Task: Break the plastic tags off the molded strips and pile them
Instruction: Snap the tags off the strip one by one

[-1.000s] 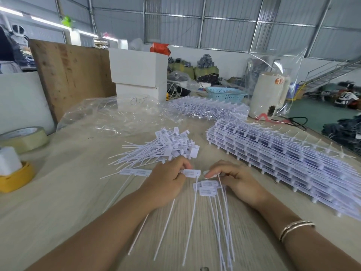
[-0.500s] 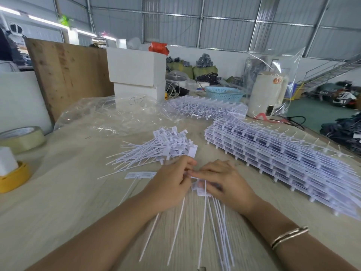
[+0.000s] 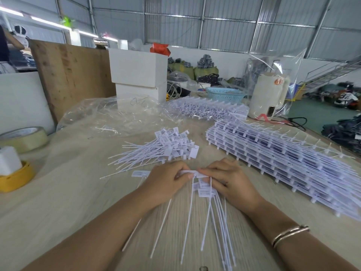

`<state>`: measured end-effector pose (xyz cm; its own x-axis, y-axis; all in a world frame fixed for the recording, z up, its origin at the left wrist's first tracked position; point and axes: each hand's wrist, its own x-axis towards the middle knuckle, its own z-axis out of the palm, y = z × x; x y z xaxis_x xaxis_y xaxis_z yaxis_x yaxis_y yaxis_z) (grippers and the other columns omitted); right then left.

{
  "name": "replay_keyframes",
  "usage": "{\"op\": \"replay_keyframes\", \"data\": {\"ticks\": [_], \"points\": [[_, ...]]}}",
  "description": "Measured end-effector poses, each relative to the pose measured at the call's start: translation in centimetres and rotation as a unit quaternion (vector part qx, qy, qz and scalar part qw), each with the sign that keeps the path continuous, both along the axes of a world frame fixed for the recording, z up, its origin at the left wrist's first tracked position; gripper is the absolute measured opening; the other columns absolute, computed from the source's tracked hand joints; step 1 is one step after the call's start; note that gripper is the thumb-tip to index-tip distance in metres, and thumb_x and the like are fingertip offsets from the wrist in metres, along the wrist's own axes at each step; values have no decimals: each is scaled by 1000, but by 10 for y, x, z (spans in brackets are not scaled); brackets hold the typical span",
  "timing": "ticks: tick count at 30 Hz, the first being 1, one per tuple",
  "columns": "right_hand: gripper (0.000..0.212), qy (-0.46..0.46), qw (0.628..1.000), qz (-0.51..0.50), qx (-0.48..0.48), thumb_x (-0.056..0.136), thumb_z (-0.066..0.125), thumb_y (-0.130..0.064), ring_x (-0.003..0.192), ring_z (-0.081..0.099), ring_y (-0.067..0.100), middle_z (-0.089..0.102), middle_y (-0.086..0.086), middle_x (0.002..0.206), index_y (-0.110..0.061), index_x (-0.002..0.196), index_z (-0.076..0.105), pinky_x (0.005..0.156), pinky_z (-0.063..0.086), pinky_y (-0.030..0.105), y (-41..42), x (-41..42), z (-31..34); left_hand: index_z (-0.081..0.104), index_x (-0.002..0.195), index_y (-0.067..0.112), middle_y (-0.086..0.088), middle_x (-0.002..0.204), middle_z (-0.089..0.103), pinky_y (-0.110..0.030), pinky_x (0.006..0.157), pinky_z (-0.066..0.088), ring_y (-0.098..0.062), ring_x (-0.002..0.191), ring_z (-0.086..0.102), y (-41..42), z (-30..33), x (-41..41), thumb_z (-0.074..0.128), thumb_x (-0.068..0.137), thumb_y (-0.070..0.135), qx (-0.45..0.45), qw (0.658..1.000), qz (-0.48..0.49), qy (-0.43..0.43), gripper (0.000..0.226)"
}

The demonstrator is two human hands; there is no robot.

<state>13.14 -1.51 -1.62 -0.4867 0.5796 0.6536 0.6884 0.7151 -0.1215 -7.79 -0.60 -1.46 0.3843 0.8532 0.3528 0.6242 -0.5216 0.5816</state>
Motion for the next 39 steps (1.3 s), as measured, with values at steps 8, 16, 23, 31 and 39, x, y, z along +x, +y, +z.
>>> {"op": "replay_keyframes", "data": {"ticks": [8, 16, 23, 31, 39], "points": [[17, 143, 976, 25, -165, 89, 60, -14, 81, 55, 15, 67, -10, 79, -25, 92, 73, 79, 39, 35, 1, -1, 1, 60, 80, 27, 15, 67, 55, -12, 58, 32, 5, 62, 48, -1, 5, 3, 65, 86, 25, -29, 995, -50, -84, 8], [16, 254, 937, 37, -237, 89, 56, -5, 80, 60, 13, 65, -7, 76, -2, 85, 71, 76, 46, 21, -1, 0, 6, 59, 81, 29, 17, 67, 54, -13, 57, 33, 3, 61, 45, -4, 6, 8, 61, 89, 28, -25, 992, -73, -105, 9], [26, 335, 911, -5, -240, 95, 48, -10, 80, 56, -1, 66, -14, 85, -24, 87, 68, 75, 41, 12, -3, 16, 10, 62, 90, 22, 16, 74, 58, -15, 61, 35, -1, 65, 49, -3, 2, 1, 57, 92, 29, -28, 993, -82, -86, 8], [39, 109, 951, 32, -286, 88, 53, 8, 100, 46, 25, 51, 0, 96, -22, 111, 62, 95, 36, 39, -3, 9, 6, 57, 104, 36, 15, 89, 58, -10, 64, 39, 3, 75, 53, -1, 0, 0, 50, 91, 11, -67, 992, -30, -103, 29], [56, 92, 984, 17, -152, 79, 50, 3, 101, 49, 16, 54, 0, 105, -31, 124, 52, 91, 37, 37, -6, 7, 4, 51, 115, 32, 11, 117, 55, -23, 94, 42, -3, 109, 52, 1, 0, 1, 50, 95, 15, -42, 995, -21, -89, 26]]}}
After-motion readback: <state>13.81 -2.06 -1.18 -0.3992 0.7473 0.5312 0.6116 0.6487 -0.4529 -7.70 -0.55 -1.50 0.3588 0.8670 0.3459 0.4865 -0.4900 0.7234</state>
